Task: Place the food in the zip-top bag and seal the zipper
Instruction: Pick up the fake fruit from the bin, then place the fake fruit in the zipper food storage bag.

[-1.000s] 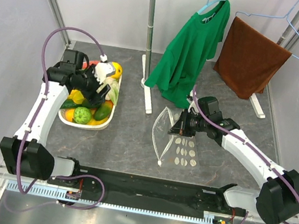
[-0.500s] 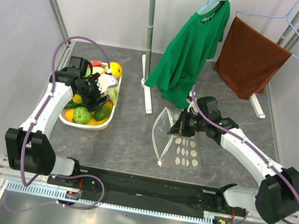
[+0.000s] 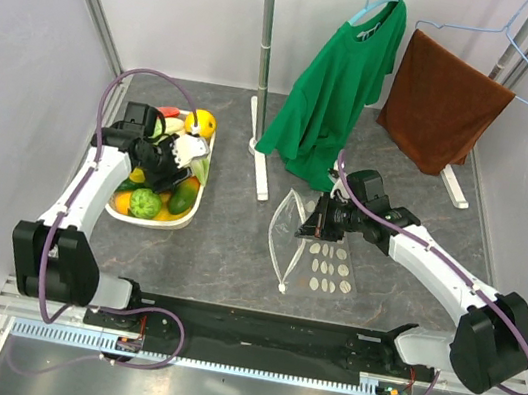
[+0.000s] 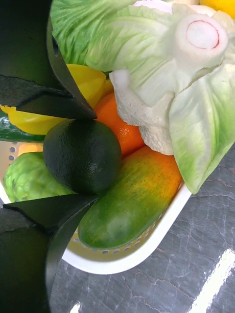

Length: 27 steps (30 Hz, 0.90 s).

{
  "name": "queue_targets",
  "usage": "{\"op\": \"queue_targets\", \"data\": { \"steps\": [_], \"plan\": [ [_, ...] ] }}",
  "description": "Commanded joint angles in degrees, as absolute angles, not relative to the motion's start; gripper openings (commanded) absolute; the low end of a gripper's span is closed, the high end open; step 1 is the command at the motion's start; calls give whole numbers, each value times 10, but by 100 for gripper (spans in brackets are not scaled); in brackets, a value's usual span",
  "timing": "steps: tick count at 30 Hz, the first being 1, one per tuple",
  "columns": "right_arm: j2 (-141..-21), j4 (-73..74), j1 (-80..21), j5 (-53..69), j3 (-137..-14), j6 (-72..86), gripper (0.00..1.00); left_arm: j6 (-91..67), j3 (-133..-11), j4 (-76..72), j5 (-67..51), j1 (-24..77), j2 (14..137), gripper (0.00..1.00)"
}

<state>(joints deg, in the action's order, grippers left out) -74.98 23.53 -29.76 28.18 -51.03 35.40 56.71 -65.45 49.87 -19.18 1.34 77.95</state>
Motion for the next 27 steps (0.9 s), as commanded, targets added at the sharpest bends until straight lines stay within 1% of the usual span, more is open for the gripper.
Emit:
{"op": "queue_targets", "data": {
  "steps": [1,2,5,8,10,11,12,13,14,15,16,17,18,19,20,21,22,23,24,25,27],
  "plan": [
    [-749,220,-297,283,-520,362,0,596,-685,532,-230,12,733,49],
    [-748,220,-298,282,-520,361,0,597,-688,535,-233,13,730,43],
    [-750,219,-298,282,-519,362,0,595,-694,542,-236,13,721,35],
    [-749,219,-298,283,-519,364,0,578,-715,546,-241,12,718,32],
    [-748,216,-296,288,-520,370,0,555,-745,554,-271,13,719,31],
    [-747,214,-295,292,-520,373,0,520,-787,567,-291,13,717,30],
    [-747,209,-295,301,-519,377,0,501,-808,572,-354,13,718,29],
    [-747,206,-294,306,-518,382,0,478,-839,574,-391,14,715,28],
    [-747,203,-293,311,-517,393,0,429,-849,570,-431,24,713,27],
    [-746,196,-291,318,-515,398,0,399,-856,562,-501,34,712,27],
    [-746,194,-290,329,-514,403,0,366,-857,546,-526,49,708,27],
    [-745,191,-289,333,-512,414,0,283,-851,524,-545,86,704,28],
    [-743,183,-289,337,-509,419,0,243,-839,456,-578,106,698,27],
    [-742,178,-288,346,-507,425,0,199,-801,413,-587,128,691,27],
    [-741,174,-289,351,-505,429,0,104,-775,352,-589,175,668,27],
    [-739,161,-288,356,-501,438,0,51,-745,227,-581,196,656,28],
    [-739,154,-288,362,-499,443,0,2,-679,148,-573,214,643,28],
    [-737,149,-287,370,-498,446,0,-110,-649,86,-543,245,628,28],
    [-736,137,-287,376,-496,458,0,-154,-624,0,-523,258,626,27],
    [-735,133,-286,381,-495,462,0,-190,-594,-33,-504,271,628,26],
    [-731,125,-284,385,-496,473,0,-267,-580,-63,-459,296,647,25]
  ]
}}
